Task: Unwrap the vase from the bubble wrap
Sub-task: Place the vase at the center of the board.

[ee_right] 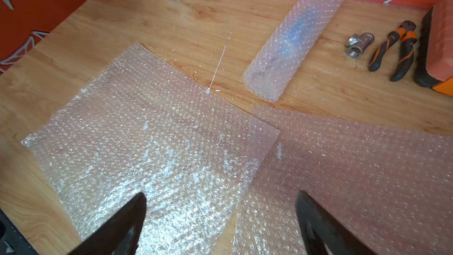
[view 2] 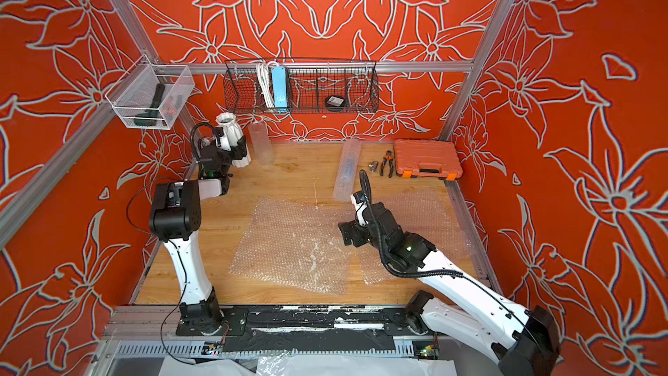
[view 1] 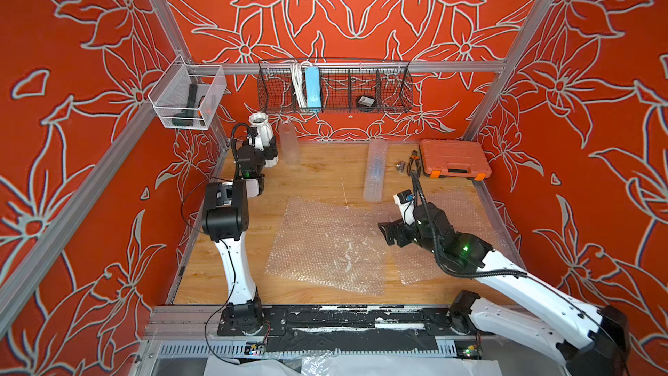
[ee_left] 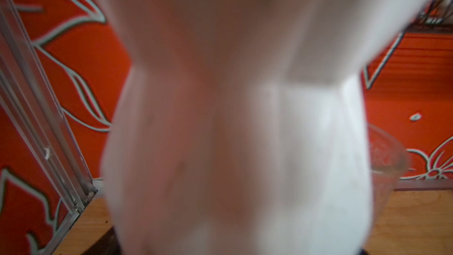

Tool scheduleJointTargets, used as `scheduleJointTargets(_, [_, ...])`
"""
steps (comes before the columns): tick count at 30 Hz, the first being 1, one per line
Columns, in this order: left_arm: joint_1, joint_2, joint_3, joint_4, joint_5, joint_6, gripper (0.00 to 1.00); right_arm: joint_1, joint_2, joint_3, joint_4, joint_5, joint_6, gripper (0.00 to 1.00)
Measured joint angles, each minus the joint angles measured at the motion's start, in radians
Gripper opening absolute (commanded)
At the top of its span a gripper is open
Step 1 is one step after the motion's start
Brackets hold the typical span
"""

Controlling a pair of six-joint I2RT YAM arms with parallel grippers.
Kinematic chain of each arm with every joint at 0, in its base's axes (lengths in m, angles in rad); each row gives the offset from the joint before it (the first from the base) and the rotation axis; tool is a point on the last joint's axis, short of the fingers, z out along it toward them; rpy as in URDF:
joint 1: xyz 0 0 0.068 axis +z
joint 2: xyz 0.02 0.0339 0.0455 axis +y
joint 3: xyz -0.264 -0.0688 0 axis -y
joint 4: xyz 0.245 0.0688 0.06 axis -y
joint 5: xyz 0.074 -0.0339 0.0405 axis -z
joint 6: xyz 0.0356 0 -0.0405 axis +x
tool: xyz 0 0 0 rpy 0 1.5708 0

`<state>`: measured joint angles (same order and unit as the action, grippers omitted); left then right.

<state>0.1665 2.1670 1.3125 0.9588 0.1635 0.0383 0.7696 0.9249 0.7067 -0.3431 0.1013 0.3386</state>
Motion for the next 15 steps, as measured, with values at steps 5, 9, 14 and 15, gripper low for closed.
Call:
scheduleJointTargets(5, [-0.003, 0.097, 0.099, -0.031, -0.005, -0.017, 0.75, -0.003, 0.027, 0.015, -0.008, 0.002, 0.001, 0.95])
scheduleJointTargets(9, [-0.003, 0.114, 0.123, -0.031, -0.01, -0.021, 0.75, -0.006, 0.031, 0.02, -0.008, 0.002, 0.001, 0.95])
scheduleJointTargets(14, [-0.003, 0.129, 0.157, -0.03, -0.009, -0.02, 0.75, -0.009, 0.036, 0.02, -0.008, 0.002, 0.001, 0.95])
scheduleJointTargets(15, [-0.003, 0.132, 0.162, -0.031, -0.009, -0.019, 0.75, -0.01, 0.037, 0.019, -0.009, 0.002, 0.001, 0.95])
